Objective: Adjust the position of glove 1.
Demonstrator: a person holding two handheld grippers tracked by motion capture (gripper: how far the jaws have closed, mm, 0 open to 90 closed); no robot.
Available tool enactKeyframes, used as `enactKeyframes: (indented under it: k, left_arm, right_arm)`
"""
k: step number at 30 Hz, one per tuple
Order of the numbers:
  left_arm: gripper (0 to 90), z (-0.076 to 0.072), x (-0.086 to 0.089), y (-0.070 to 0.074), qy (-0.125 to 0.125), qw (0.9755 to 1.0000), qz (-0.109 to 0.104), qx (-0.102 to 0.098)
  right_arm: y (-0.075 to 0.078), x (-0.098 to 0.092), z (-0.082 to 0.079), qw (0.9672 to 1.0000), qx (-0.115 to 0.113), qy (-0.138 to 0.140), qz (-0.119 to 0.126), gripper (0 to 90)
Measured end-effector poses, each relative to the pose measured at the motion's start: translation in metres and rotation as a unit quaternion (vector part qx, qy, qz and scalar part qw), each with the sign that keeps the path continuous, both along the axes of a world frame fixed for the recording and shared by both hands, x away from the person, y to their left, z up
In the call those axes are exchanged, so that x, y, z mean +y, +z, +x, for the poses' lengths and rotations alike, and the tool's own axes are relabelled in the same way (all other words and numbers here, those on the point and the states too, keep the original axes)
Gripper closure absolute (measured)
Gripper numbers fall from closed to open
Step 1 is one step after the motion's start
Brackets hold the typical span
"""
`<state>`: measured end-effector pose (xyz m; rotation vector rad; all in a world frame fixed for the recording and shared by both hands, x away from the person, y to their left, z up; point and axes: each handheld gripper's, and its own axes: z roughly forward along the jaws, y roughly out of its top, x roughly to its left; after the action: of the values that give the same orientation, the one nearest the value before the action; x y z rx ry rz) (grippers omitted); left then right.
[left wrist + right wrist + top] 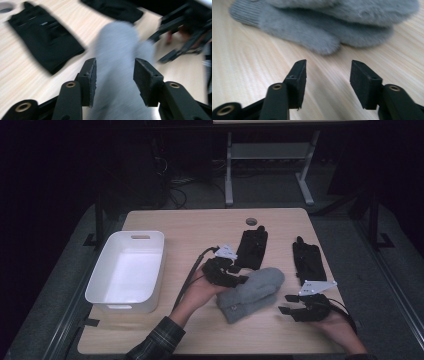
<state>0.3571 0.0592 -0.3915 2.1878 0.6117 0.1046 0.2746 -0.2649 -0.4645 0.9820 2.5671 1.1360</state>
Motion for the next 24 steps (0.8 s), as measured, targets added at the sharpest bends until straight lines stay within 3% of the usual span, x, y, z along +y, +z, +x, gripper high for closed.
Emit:
enactKeyframes:
  k: [1,2,3,7,10,13,14,17,22,23,24]
  left_arm:
    - [51.7,0.004,0.006,-0.003,0.005,1.0,0.001,0.003]
    - [51.7,0.007,0.011,-0.006,0.01,0.9999,0.003,0.006]
    - [54.0,0.011,0.021,-0.012,0.019,0.9998,0.007,0.008]
    - [62.2,0.016,0.031,-0.025,0.032,0.9992,0.015,0.019]
    - [70.1,0.019,0.039,-0.037,0.039,0.9985,0.029,0.025]
    - [89.4,0.02,0.042,-0.047,0.035,0.9977,0.039,0.042]
    - [89.4,0.019,0.039,-0.054,0.022,0.9963,0.059,0.058]
    - [89.5,0.016,0.035,-0.063,0.008,0.9951,0.076,0.063]
    - [89.4,0.012,0.033,-0.064,-0.001,0.995,0.073,0.068]
    - [89.5,0.01,0.033,-0.06,-0.006,0.9957,0.063,0.068]
    - [89.5,0.01,0.033,-0.06,-0.006,0.9957,0.063,0.068]
  right_arm:
    - [0.003,0.004,-0.002,0.9998,0.002,0.017,0.008,65.6]
    - [0.003,0.004,-0.002,0.9998,0.002,0.017,0.008,65.6]
    - [0.007,0.013,-0.005,0.9993,0.002,0.034,0.017,77.9]
    - [0.011,0.034,-0.01,0.9975,-0.005,0.068,0.019,89.8]
    - [0.011,0.045,-0.01,0.9964,-0.002,0.082,0.02,90.0]
    - [0.01,0.066,-0.01,0.994,-0.002,0.108,0.016,90.0]
    - [0.01,0.071,-0.01,0.9934,-0.002,0.114,0.016,90.0]
    - [0.009,0.086,-0.011,0.9911,-0.003,0.133,0.013,90.0]
    - [0.006,0.104,-0.013,0.9882,0.003,0.153,0.009,90.0]
    - [0.004,0.111,-0.012,0.9867,-0.002,0.162,-0.001,90.0]
    - [0.004,0.114,-0.012,0.9872,0.002,0.16,0.002,90.0]
